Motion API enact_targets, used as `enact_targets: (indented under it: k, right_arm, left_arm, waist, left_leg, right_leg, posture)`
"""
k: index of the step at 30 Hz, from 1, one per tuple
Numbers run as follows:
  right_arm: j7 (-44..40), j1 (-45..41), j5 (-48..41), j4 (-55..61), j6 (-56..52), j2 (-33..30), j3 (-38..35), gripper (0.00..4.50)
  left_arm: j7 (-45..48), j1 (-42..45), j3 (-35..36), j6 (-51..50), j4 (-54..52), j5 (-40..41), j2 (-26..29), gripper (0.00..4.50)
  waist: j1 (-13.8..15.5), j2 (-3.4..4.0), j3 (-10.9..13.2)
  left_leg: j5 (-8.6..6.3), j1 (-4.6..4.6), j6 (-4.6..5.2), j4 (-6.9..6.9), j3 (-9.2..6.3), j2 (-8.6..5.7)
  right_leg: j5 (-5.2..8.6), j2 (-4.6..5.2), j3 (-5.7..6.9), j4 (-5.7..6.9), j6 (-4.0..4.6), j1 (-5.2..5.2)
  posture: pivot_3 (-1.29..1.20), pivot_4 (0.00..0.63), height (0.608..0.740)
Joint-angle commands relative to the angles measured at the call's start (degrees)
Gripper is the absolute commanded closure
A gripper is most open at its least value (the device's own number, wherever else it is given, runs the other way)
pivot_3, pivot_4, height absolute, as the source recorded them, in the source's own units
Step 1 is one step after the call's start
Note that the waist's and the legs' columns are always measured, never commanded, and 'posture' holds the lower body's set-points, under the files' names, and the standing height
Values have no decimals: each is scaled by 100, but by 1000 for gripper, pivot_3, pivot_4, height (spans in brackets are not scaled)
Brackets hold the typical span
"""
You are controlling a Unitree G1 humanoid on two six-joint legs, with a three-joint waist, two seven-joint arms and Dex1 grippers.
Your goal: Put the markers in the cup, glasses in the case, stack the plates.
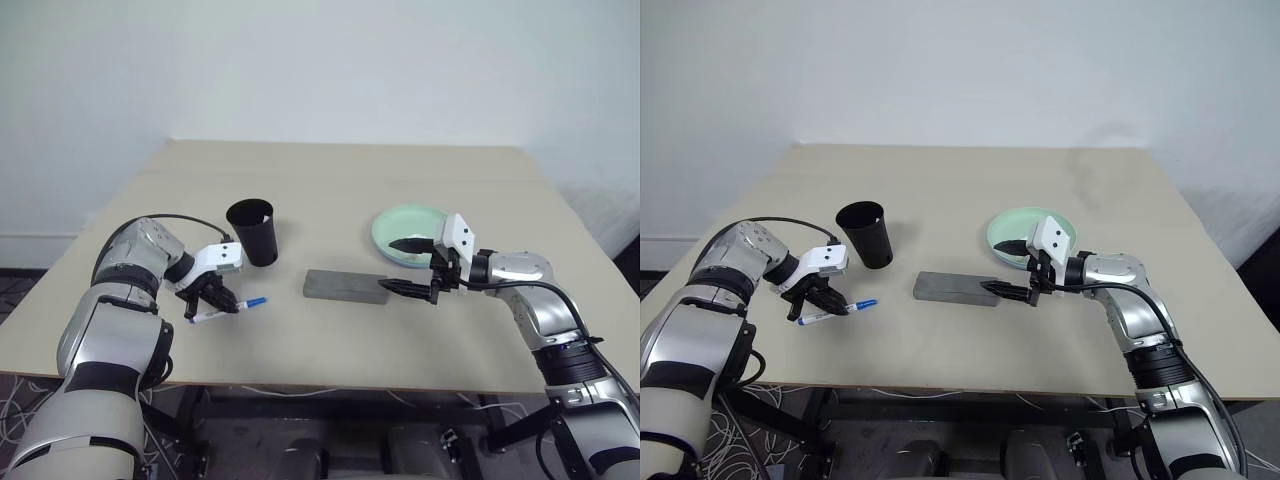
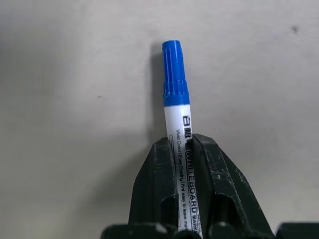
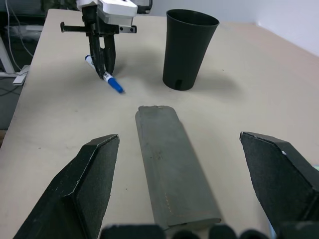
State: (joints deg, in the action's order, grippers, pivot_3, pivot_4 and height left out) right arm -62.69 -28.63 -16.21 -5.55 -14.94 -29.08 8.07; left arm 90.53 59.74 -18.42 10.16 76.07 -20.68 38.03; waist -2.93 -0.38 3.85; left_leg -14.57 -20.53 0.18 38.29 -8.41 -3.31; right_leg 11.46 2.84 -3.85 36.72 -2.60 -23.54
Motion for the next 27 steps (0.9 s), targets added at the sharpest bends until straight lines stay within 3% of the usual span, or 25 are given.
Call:
enact_targets:
  k: [1, 6, 9, 12, 17, 27]
  right_arm:
    - [-22, -124, -49, 94, 80, -29, -93, 284]
    - [-50, -66, -70, 140, 63, -67, -109, 284]
    - [-72, -88, -67, 137, 54, -60, -85, 284]
    - [-59, -205, -62, 79, 72, 9, -76, 284]
    - [-98, -322, -41, 4, 113, 98, -35, 284]
    - [-69, -336, -40, 55, 125, 144, -36, 284]
  left_arm:
    - [197, 107, 267, 223, -323, 660, -97, 4443]
    - [197, 89, 568, -422, -1499, 2522, -249, 4443]
    - [197, 108, 1256, -1054, -2242, 3359, -390, 4443]
    - [-645, 228, 1993, -1220, -2509, 3768, -625, 4443]
    - [-2264, 329, 2547, -581, -2254, 3634, -847, 4443]
    - [-4002, -82, 3031, 710, -1725, 3461, -912, 4443]
  waist:
    - [23, 0, 0]
    - [20, -3, 1]
    - [-6, -3, 1]
    - [-12, -1, 1]
    - [-2, -1, 1]
    - [22, -1, 1]
  left_leg:
    - [0, -1, 0, 1, -2, 0]
    - [0, -7, 0, 7, -8, -1]
    - [0, -7, 0, 7, -6, 0]
    - [0, 0, 0, 2, -2, 2]
    - [1, 14, 0, 4, -6, 4]
    - [1, 14, 0, 1, -3, -2]
  right_leg:
    - [0, 0, 1, 0, 0, 0]
    - [0, 3, 3, -1, 0, 1]
    - [0, 4, 1, -1, 0, -2]
    - [0, 2, 0, 1, 0, -3]
    - [-2, 0, 1, 4, -1, 7]
    - [-3, 4, -2, -3, -2, 9]
  posture:
    - [0, 0, 737]
    - [0, 0, 737]
    - [0, 0, 737]
    - [0, 0, 737]
    - [0, 0, 737]
    - [0, 0, 737]
